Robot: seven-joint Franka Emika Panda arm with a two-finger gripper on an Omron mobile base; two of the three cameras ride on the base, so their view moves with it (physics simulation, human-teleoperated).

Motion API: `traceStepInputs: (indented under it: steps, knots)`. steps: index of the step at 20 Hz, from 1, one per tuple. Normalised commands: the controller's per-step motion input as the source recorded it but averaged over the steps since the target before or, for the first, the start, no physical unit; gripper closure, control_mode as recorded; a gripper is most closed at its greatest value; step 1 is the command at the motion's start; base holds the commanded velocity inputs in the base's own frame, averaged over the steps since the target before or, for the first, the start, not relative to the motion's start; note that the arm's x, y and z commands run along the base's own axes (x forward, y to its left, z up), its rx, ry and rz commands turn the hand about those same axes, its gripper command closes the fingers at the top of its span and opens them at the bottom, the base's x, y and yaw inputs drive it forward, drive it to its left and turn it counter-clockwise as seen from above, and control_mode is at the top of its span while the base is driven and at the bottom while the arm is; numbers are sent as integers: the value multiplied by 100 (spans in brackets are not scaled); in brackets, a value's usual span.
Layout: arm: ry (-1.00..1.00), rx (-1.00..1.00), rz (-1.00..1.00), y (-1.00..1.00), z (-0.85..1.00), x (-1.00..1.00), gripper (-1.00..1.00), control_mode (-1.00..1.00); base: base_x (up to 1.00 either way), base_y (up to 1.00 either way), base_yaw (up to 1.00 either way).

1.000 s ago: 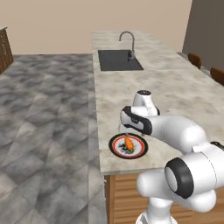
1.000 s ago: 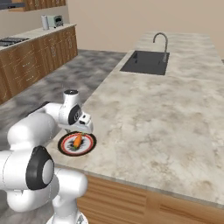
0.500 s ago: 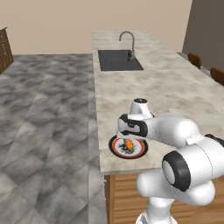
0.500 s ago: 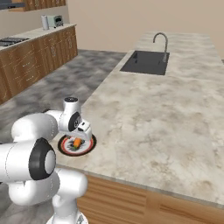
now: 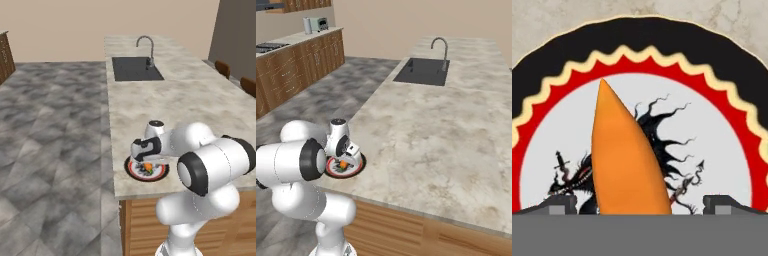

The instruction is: Pick the carrot from the counter and place it in the microwave.

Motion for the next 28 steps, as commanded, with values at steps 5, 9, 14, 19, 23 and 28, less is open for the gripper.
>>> traceStepInputs:
  steps: [5,9,14,19,23,28]
  knots:
    - [0,0,-3,5,-24,27,-100,-100,0,0,0]
    - [0,0,-2,1,0,0,100,-100,0,0,0]
    - [-3,0,0,0,-3,-11,100,-100,0,0,0]
    - [-10,5,0,-7,31,-60,100,-100,0,0,0]
    - [-20,11,2,-18,99,-69,100,-100,0,0,0]
    - [-13,1,5,-21,100,-73,100,-100,0,0,0]
